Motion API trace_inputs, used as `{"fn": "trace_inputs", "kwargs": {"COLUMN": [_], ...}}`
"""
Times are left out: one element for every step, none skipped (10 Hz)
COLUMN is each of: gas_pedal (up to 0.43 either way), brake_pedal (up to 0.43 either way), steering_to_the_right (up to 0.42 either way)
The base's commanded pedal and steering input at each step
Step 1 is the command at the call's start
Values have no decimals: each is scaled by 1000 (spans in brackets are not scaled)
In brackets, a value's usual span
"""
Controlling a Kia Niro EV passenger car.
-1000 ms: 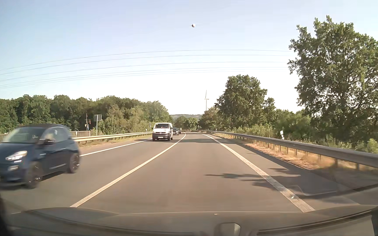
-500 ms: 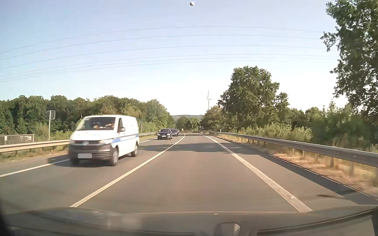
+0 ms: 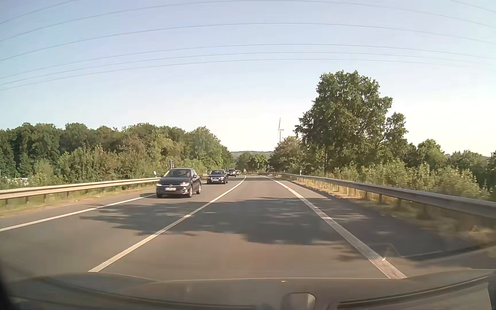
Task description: Follow the waypoints while adhering to traffic rules and regulations
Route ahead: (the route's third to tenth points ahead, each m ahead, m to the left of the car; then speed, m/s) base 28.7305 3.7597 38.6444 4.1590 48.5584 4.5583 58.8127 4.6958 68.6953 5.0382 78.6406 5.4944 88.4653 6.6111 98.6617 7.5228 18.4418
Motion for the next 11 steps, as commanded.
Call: {"fn": "trace_inputs", "kwargs": {"gas_pedal": [228,228,220,220,220,220,189,189,169,150,130], "brake_pedal": [6,6,6,6,6,6,6,6,6,6,6], "steering_to_the_right": [-6,-3,-3,-2,-2,-2,-2,-3,-3,-3,-3]}}
